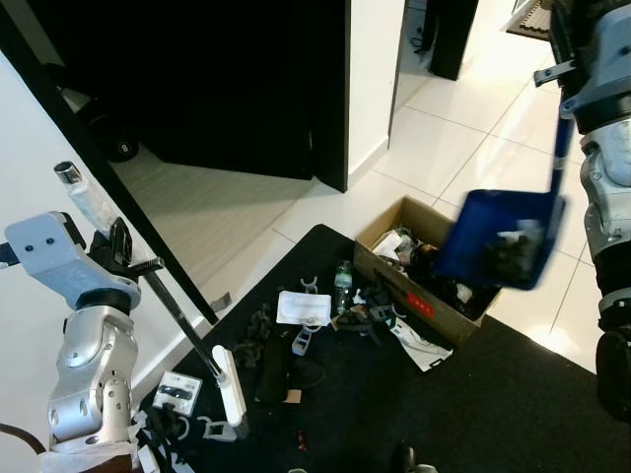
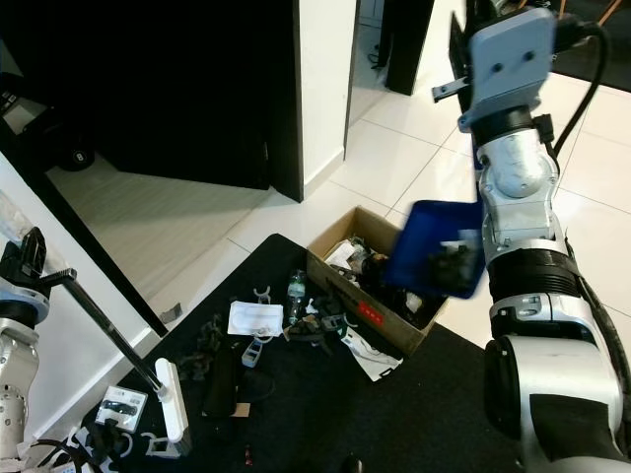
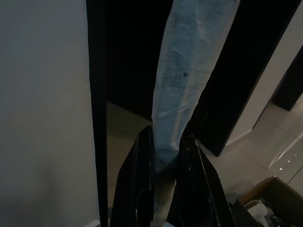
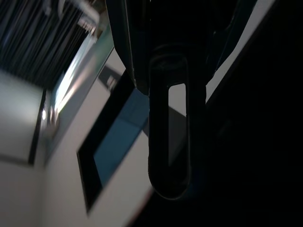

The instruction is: Sweep floor

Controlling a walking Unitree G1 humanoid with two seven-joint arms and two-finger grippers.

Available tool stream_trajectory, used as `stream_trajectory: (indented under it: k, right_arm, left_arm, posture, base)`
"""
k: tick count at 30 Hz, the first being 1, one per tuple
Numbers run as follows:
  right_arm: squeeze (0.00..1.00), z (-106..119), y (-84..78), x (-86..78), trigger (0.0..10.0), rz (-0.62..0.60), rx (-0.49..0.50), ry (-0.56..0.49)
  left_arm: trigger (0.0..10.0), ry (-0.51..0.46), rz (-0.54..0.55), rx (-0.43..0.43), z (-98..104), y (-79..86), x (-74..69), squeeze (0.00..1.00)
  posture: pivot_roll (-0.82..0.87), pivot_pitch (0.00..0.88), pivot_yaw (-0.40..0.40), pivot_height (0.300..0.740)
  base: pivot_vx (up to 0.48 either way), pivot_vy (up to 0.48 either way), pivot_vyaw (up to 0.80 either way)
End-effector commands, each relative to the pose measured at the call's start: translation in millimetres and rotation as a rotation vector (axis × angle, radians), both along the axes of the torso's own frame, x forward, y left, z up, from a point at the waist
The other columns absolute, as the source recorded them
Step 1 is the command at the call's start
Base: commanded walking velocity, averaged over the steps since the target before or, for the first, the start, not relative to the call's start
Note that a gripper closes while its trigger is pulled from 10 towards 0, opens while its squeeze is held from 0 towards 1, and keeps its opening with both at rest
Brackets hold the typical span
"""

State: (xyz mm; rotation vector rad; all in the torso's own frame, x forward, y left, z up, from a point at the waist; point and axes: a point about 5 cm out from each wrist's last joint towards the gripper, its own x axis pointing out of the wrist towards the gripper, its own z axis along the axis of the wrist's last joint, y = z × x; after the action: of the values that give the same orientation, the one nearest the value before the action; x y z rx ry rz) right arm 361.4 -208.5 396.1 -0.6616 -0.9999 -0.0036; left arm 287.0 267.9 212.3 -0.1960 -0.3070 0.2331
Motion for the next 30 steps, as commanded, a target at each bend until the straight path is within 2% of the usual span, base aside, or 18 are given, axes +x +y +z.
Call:
stream_trajectory:
  k: [1, 10, 13, 17, 23, 24, 25, 26, 27, 29, 30]
  right_arm:
    - [0.0, 12.8, 9.7, -8.0, 10.0, 0.014, -0.08, -0.091]
    - [0.0, -17.8, 30.8, -1.8, 10.0, -0.009, -0.31, -0.099]
    - [0.0, -25.1, 35.9, -0.3, 10.0, -0.012, -0.352, -0.104]
    - [0.0, -28.2, 36.2, 1.5, 10.0, -0.008, -0.345, -0.096]
    - [0.0, -28.5, 31.9, 2.2, 10.0, 0.005, -0.287, -0.083]
    - [0.0, -26.8, 25.1, 4.6, 10.0, 0.064, -0.098, -0.029]
    - [0.0, -26.4, 22.3, 5.7, 10.0, 0.103, -0.002, -0.003]
    - [0.0, -26.4, 22.3, 5.7, 10.0, 0.103, -0.002, -0.003]
    - [0.0, -26.6, 20.7, 6.4, 10.0, 0.129, 0.056, 0.012]
    - [0.0, -26.6, 20.7, 6.4, 10.0, 0.129, 0.056, 0.012]
    - [0.0, -25.6, 20.1, 6.7, 10.0, 0.16, 0.112, 0.026]
  left_arm:
    - [10.0, -0.018, 0.01, 0.008, 2.3, -0.6, -4.9, 0.0]
    - [10.0, -0.013, 0.01, 0.006, 0.4, -2.8, -7.2, 0.0]
    - [10.0, -0.011, 0.01, 0.006, 0.2, -3.1, -7.6, 0.0]
    - [10.0, -0.009, 0.007, 0.006, 0.2, -3.4, -7.4, 0.0]
    - [10.0, -0.008, 0.006, 0.005, -0.1, -4.0, -7.1, 0.0]
    - [10.0, -0.005, 0.002, 0.002, -1.3, -6.2, -6.1, 0.0]
    - [10.0, -0.003, -0.002, 0.003, -1.9, -7.6, -5.6, 0.0]
    - [10.0, -0.003, -0.002, 0.003, -1.9, -7.6, -5.6, 0.0]
    - [10.0, -0.001, -0.005, 0.004, -2.2, -8.4, -5.3, 0.0]
    - [10.0, -0.001, -0.005, 0.004, -2.2, -8.4, -5.3, 0.0]
    - [10.0, 0.0, -0.006, 0.005, -2.4, -8.7, -5.2, 0.0]
  posture:
    - [0.07, 0.175, 0.052, 0.74]
    - [0.07, 0.179, 0.046, 0.74]
    - [0.07, 0.18, 0.048, 0.74]
    - [0.07, 0.182, 0.049, 0.74]
    - [0.07, 0.183, 0.05, 0.74]
    - [0.07, 0.185, 0.051, 0.74]
    - [0.07, 0.185, 0.052, 0.74]
    - [0.07, 0.185, 0.052, 0.74]
    - [0.07, 0.185, 0.052, 0.74]
    - [0.07, 0.185, 0.052, 0.74]
    - [0.07, 0.186, 0.054, 0.74]
  base:
    - [0.0, 0.0, 0.0]
    - [0.0, 0.0, 0.0]
    - [0.0, 0.0, 0.0]
    - [0.0, 0.0, 0.0]
    - [0.0, 0.0, 0.0]
    - [0.0, 0.0, 0.0]
    - [0.0, 0.0, 0.0]
    - [0.0, 0.0, 0.0]
    - [0.0, 0.0, 0.0]
    - [0.0, 0.0, 0.0]
    - [0.0, 0.0, 0.0]
